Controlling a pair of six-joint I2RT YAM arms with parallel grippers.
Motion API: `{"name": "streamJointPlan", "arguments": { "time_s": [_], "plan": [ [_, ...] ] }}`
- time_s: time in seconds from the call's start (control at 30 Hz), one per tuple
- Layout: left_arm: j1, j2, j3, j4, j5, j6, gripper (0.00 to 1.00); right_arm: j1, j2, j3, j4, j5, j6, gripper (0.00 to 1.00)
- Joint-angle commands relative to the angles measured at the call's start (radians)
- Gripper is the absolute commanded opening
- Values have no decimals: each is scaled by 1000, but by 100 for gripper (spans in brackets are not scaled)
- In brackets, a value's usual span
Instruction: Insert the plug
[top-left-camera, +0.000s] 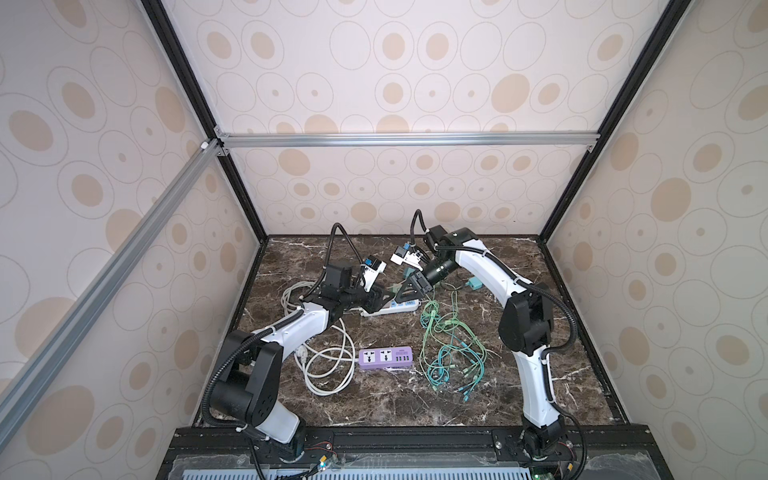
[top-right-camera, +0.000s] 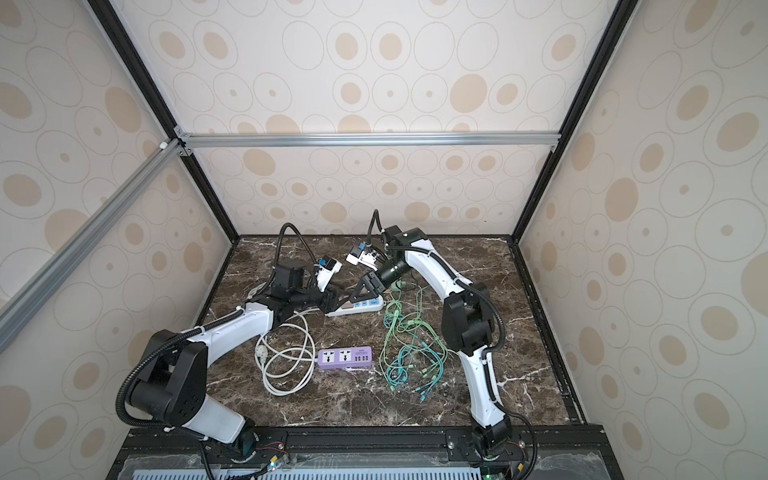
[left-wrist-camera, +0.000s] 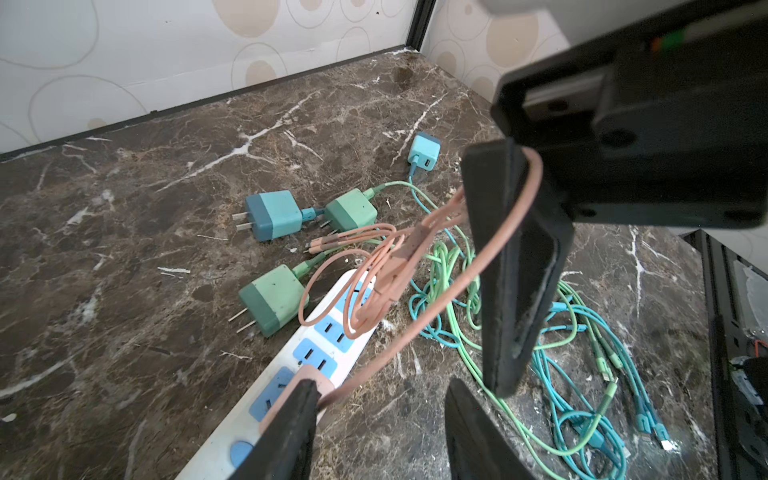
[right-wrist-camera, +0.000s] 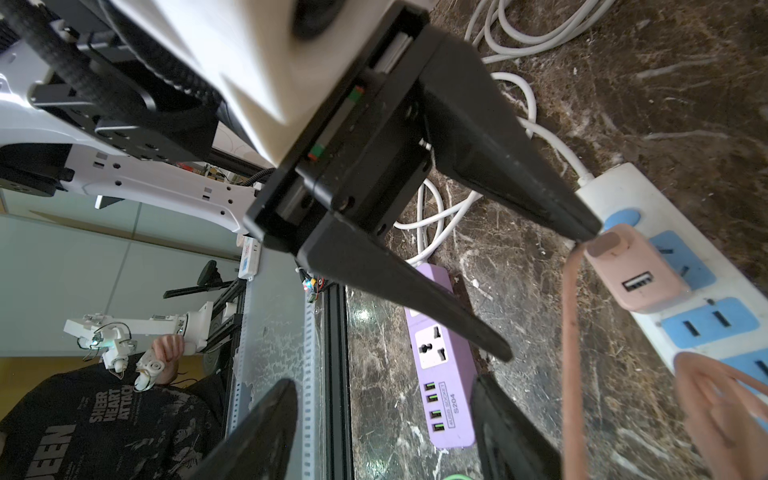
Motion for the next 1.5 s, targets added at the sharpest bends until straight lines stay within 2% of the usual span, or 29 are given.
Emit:
{"name": "streamJointPlan", "arguments": {
  "time_s": [0.0,0.37,0.57,0.77,0.87,1.2,1.27,1.47],
  "plan": [
    [-11,20,63,20,-16,41,47,-5,12,23,-37,-39,-36,69],
    [-46,77,89,92,4,16,42,-5,25,27,-38,-54,-29,68],
    [-50,87,79,173,2,-33,28,-6,11,-7,-40,-48,-40,67],
    [-50,64,77,191,-66,-66,16,-5,-7,-56,-30,-37,-39,67],
    [-51,67,87,182,-90,-82,6,-5,-29,-106,-13,-46,-44,65],
    [-50,85,87,218,-161,-152,4,-4,-91,-250,25,-86,-78,66],
    [-50,88,93,216,-215,-171,4,-5,-111,-270,35,-90,-81,66],
    [-38,80,89,216,-357,-246,5,-12,-236,-418,301,27,117,65]
  ]
}}
